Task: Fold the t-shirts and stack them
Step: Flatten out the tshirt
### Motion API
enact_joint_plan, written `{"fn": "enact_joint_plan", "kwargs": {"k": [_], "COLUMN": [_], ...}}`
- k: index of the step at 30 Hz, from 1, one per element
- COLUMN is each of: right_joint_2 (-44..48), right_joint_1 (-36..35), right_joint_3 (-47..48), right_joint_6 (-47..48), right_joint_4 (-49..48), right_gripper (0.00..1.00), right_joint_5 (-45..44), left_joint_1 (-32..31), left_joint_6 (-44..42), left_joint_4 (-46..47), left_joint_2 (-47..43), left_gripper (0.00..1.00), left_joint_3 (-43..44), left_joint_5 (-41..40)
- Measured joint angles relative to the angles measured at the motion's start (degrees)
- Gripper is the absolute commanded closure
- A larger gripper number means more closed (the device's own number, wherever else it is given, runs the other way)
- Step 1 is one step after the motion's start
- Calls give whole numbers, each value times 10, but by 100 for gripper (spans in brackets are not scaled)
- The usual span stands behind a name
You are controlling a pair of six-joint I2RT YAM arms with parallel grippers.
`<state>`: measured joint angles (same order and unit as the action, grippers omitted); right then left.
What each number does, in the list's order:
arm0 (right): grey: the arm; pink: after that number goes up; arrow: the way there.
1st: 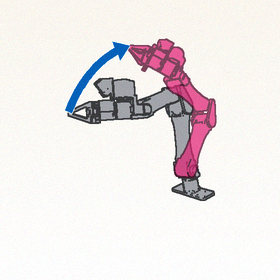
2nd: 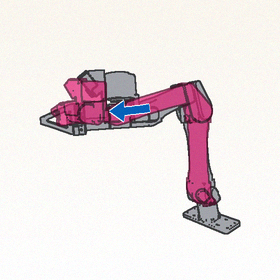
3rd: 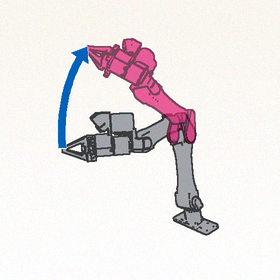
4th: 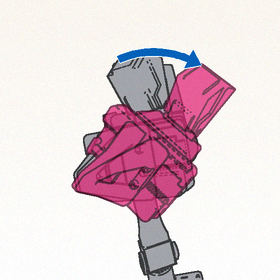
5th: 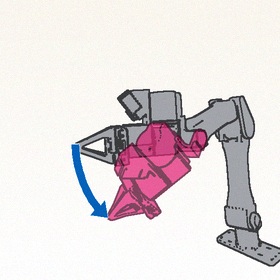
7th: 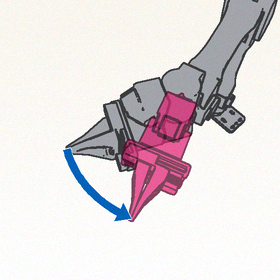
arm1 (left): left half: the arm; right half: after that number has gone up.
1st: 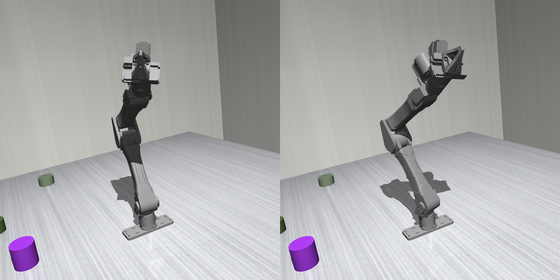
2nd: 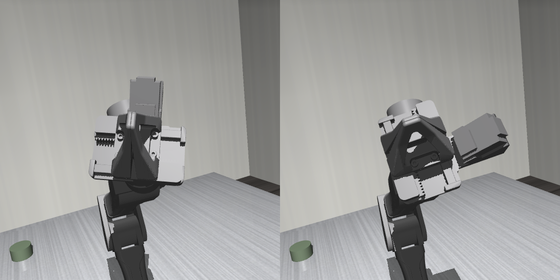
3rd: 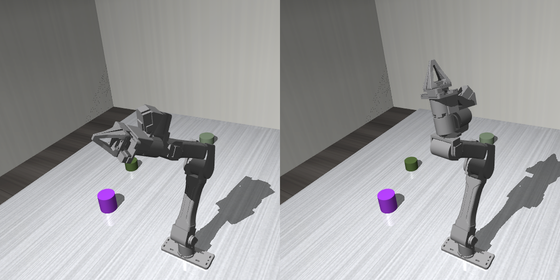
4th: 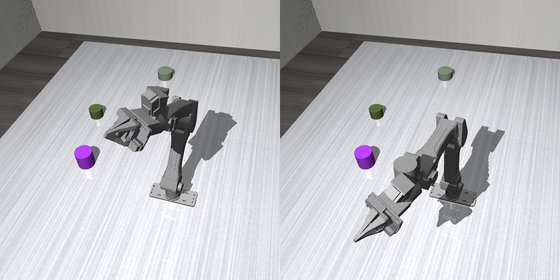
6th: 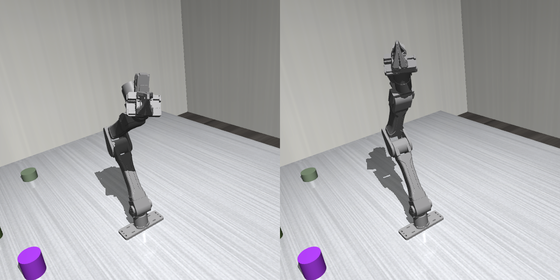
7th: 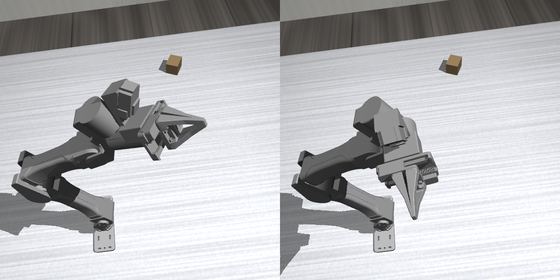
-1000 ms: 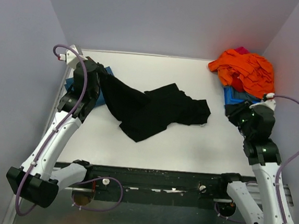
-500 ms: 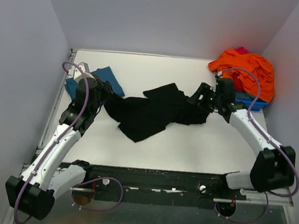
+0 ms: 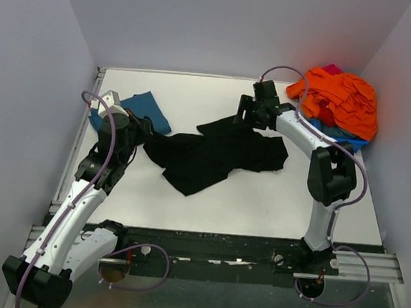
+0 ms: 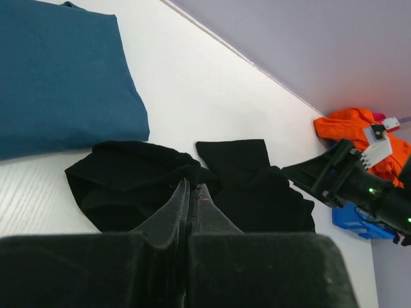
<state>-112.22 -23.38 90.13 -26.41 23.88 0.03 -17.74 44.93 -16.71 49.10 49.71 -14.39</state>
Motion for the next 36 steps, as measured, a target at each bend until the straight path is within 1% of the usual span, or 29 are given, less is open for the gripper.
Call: {"fn": "enact_joint_plan", "kwargs": {"k": [3,6,8,9,10,11,13,14,19,23,29,36], "right_joint_2": [-36,-53,-53,-51,-49,-47,-40,-34,22,114,292,433], "right_joint_1": [-9,-14,-14,-14,-14,-14,-14,-14,-14,-9,11,19], "right_joint_3": [12,11,3,-6,-13,-21,-37,-46,-76,-112,-236,-379], "right_joint_6": [10,12,13,14,15,15,17,16,16,14,4,-13], "right_joint_4": [23,47,52,52,53,54,56,57,59,52,21,22], "right_gripper": [25,32,42,50,67,79,96,99,99,99,99,99], "right_joint_5": [-25,-52,-68,-78,-85,-91,-99,-102,-107,-108,-98,-101], "left_joint_1": [0,0,0,0,0,0,0,0,0,0,0,0], "left_joint_6": [-9,-17,-24,-26,-27,-30,-33,-33,-36,-35,-38,-45], "left_joint_4": [-25,-44,-51,-53,-54,-55,-56,-58,-62,-76,-102,-122], "left_joint_2": [-12,-19,-24,-26,-29,-31,-32,-31,-9,11,16,3], "left_gripper": [100,100,100,100,100,100,100,100,100,100,100,100], "left_joint_3": [10,34,54,61,64,67,69,69,69,84,121,128], "left_joint_5": [-1,-3,-6,-7,-8,-10,-13,-13,-14,-23,-47,-66]}}
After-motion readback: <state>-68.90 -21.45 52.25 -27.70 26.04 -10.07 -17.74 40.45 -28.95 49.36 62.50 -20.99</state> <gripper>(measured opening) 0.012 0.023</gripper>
